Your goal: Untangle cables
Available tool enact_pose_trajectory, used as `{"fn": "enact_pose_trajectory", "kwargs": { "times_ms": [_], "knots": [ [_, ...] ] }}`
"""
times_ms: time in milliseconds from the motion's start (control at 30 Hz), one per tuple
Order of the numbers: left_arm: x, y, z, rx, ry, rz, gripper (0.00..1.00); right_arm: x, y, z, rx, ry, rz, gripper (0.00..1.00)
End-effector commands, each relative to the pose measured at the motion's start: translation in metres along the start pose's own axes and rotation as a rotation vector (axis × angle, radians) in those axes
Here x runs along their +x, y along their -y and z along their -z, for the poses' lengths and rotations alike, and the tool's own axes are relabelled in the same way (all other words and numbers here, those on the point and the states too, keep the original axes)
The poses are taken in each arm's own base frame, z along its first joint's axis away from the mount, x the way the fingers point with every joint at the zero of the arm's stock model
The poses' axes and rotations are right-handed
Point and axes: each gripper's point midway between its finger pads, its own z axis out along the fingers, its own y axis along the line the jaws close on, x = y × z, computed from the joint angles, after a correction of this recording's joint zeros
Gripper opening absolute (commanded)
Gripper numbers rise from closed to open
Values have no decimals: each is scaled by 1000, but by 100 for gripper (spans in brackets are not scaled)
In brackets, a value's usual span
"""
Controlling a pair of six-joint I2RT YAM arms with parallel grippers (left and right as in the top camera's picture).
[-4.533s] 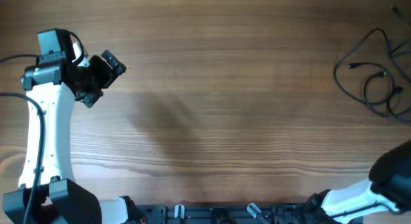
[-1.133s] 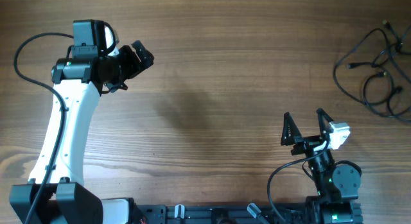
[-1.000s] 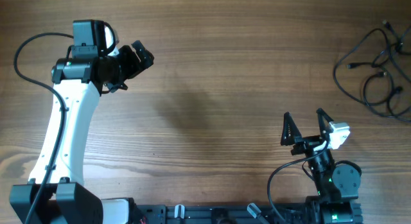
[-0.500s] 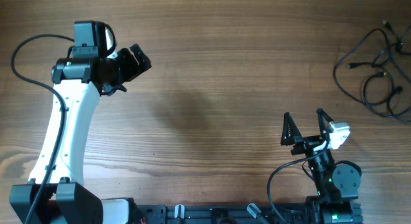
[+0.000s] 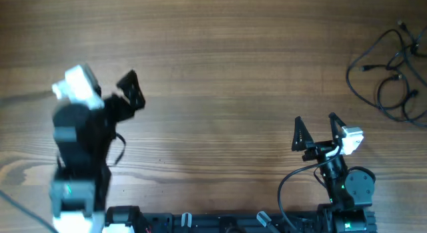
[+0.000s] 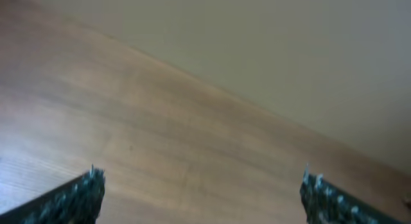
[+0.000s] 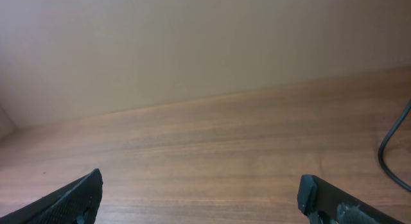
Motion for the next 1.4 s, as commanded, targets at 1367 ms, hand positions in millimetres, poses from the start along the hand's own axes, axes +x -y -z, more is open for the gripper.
{"fn": "enact_pose_trajectory", "kwargs": {
  "times_ms": [1367],
  "knots": [
    [124, -59, 16, 23, 114, -212, 100, -2, 1, 0, 9, 9, -13, 100]
  ]
}}
